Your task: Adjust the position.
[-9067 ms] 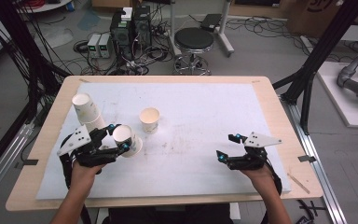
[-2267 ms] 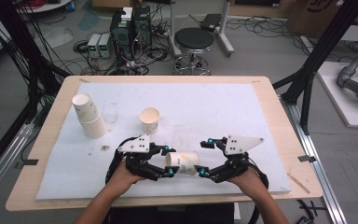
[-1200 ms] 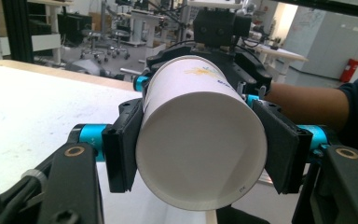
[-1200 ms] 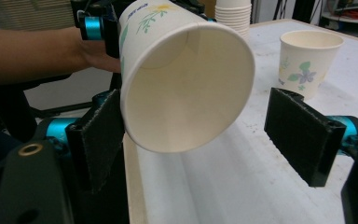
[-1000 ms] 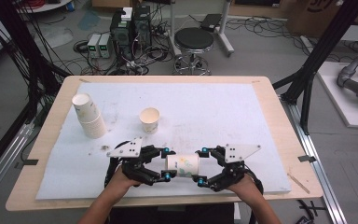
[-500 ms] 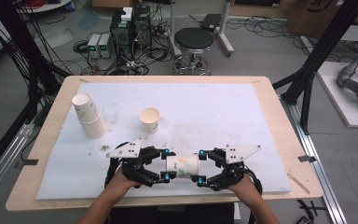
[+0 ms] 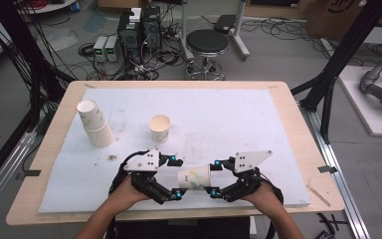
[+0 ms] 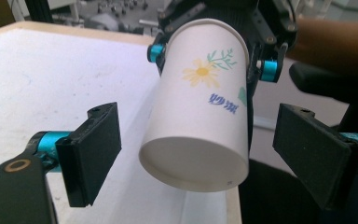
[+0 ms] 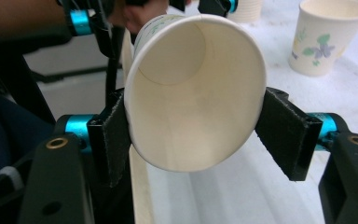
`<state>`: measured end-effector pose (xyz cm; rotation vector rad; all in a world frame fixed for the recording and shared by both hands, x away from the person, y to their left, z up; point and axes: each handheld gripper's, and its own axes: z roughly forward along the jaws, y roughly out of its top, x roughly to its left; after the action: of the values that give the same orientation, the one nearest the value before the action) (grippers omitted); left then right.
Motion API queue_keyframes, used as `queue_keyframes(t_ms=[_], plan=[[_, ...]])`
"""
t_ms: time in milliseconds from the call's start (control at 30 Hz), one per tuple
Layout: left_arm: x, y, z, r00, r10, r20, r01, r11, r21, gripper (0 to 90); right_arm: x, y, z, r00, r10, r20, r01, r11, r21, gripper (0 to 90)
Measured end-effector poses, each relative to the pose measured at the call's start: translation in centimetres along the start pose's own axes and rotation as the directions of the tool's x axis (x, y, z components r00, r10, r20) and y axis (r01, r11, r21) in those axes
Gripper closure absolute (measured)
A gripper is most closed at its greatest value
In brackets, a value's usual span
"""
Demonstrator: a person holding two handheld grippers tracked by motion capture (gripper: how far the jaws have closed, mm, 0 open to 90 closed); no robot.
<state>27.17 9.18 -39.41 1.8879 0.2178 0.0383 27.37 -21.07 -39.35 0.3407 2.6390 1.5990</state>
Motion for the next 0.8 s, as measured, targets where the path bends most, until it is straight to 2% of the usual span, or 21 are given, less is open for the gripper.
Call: queue_keyframes(t_ms=[167,367,433,567,667,800], plan=[[0.1,0.4,0.5,0.9997,0.022,-0.009,-0.022,0.9985,0.051,16.0,-0.1,0.9,0.0,0.9997,-0.024,0.007,0.023,0.997,0.079,31.0],[0.3,0.7,1.1,0.9989,0.045,-0.008,-0.044,0.9921,0.117,16.0,-0.2,2.2,0.0,0.9969,-0.078,0.009,0.075,0.980,0.186,31.1],[0.3,0.8,1.3,0.9980,0.063,-0.008,-0.061,0.9876,0.145,16.0,-0.2,2.8,0.2,0.9946,-0.104,0.006,0.100,0.969,0.225,31.0],[0.4,1.0,1.8,0.9977,0.067,-0.005,-0.065,0.9829,0.172,16.0,-0.1,3.8,0.7,0.9895,-0.144,-0.004,0.139,0.946,0.294,31.0],[0.4,1.0,2.1,0.9976,0.069,-0.006,-0.067,0.9786,0.195,16.1,0.0,4.4,1.1,0.9854,-0.170,-0.010,0.163,0.929,0.332,31.0],[0.4,1.0,2.4,0.9970,0.077,-0.010,-0.072,0.9692,0.235,16.3,0.1,5.1,1.5,0.9805,-0.196,-0.013,0.186,0.906,0.381,31.0]])
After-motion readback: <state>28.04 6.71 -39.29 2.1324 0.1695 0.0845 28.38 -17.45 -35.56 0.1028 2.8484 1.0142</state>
